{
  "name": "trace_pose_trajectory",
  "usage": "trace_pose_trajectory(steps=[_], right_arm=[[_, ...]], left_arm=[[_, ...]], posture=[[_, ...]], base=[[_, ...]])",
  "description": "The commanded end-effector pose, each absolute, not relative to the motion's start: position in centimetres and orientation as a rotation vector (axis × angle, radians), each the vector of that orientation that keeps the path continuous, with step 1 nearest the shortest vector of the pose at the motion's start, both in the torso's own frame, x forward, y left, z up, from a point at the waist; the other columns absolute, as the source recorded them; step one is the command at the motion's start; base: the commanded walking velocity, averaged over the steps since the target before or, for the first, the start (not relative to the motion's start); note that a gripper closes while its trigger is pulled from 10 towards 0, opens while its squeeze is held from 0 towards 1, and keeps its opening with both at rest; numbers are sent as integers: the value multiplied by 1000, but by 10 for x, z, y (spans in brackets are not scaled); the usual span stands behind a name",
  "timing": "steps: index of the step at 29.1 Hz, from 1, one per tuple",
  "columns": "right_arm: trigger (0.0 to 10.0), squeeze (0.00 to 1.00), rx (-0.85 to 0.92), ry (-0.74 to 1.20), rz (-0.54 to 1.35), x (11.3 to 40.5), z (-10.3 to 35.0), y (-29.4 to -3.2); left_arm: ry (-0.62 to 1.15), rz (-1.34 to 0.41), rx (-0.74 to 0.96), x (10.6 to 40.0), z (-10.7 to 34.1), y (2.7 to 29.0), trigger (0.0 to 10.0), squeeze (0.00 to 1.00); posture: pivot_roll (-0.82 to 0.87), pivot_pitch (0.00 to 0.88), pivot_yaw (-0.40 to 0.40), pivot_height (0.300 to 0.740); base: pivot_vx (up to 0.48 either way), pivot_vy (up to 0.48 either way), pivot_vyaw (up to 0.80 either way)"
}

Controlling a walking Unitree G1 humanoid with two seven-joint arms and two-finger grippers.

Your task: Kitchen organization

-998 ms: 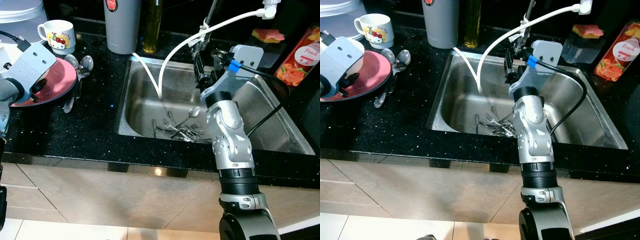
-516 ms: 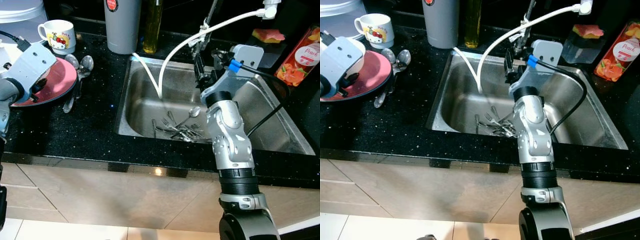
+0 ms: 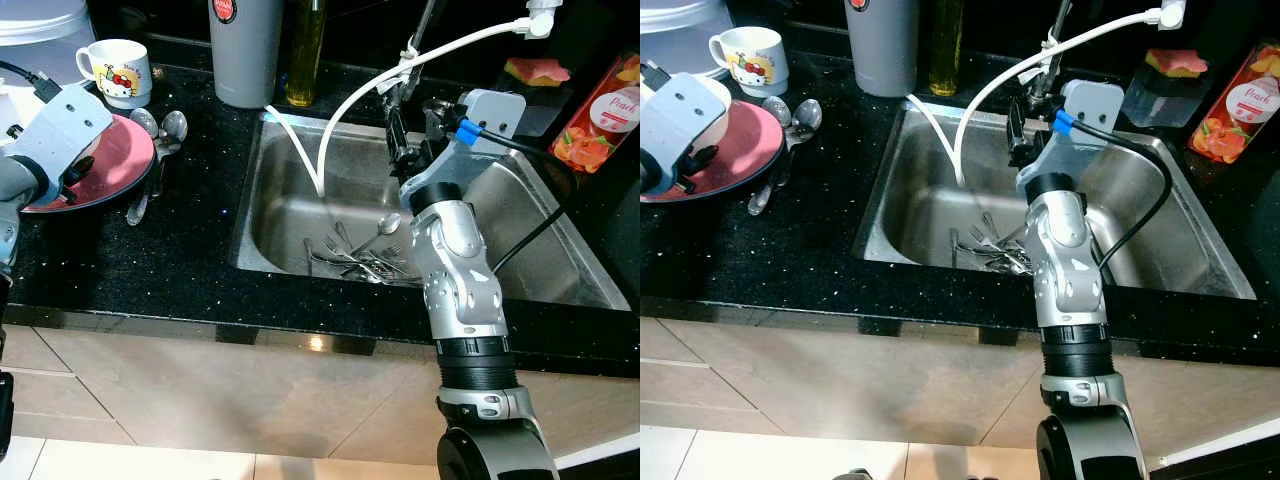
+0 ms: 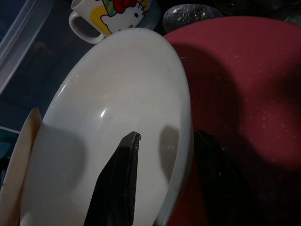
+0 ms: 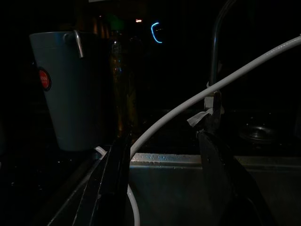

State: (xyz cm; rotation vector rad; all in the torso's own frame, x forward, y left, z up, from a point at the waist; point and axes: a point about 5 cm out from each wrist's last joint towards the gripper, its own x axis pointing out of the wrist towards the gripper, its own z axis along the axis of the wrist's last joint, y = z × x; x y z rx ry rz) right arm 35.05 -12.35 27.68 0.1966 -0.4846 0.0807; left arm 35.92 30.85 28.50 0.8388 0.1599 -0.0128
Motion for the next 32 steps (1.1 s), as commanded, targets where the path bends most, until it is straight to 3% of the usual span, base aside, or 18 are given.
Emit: trace_pose_trajectory(steps=[1,32], right_arm=[[10000,0,197,-480,80,351,275,-125],[10000,0,200,-480,75,351,275,-125]], left_arm=[[219,-39,826,360,271,308,10000,0],[220,-39,825,360,271,309,10000,0]], posture=[[338,101,-142,740],[338,106,-132,740]], base=[[0,0,0],[0,0,0]])
